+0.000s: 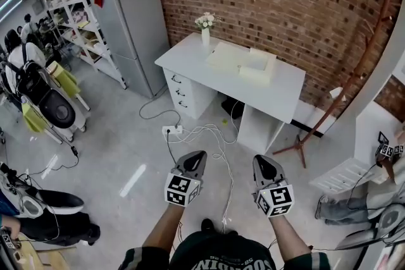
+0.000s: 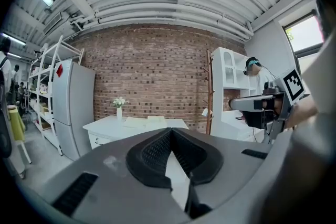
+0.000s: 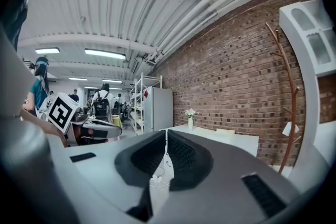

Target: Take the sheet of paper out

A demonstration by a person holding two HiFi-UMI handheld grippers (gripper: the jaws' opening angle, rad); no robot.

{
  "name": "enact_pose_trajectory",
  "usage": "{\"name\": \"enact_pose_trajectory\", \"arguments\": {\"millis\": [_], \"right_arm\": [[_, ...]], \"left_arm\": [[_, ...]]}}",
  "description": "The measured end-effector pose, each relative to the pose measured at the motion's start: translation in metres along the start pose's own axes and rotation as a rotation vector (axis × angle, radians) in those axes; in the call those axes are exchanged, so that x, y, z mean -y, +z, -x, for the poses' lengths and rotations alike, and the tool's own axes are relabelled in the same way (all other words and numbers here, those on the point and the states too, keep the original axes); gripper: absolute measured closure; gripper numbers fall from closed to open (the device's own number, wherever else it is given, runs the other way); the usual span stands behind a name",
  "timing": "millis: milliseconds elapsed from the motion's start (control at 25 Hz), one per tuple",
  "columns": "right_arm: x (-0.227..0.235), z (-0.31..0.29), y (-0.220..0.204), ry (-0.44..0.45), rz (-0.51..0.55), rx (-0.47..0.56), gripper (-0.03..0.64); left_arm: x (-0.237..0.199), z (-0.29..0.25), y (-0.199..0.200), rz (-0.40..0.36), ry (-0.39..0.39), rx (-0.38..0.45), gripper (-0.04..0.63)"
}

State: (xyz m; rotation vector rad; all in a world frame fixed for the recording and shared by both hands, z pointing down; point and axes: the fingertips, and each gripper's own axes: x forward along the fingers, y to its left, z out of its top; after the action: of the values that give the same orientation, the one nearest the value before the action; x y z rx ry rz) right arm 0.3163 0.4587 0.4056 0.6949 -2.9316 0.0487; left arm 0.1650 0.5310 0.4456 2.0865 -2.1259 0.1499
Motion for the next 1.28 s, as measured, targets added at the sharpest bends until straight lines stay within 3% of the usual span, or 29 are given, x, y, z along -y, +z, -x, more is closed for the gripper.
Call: {"name": "enact_pose_trajectory", "arguments": {"millis": [280, 880, 1280], "right_arm": [[-0.005, -0.015, -0.006, -0.015, -0.02, -0.021, 0.546], [-0.012, -0.031, -0.013, -0.082, -0.073, -0.035, 0.546], [0.002, -0.049, -0.021, -0.084, -0.068, -0.048, 0.546]], "left_arm": [[-0.017, 0.0, 0.0, -0.008, 0.002, 0.0, 0.584], [-0.038, -0.01, -0.004, -0.015, -0.07, -0.016, 0.584], [-0.039, -0.046, -0.006, -0.017, -0.106, -0.019, 0.584]]}}
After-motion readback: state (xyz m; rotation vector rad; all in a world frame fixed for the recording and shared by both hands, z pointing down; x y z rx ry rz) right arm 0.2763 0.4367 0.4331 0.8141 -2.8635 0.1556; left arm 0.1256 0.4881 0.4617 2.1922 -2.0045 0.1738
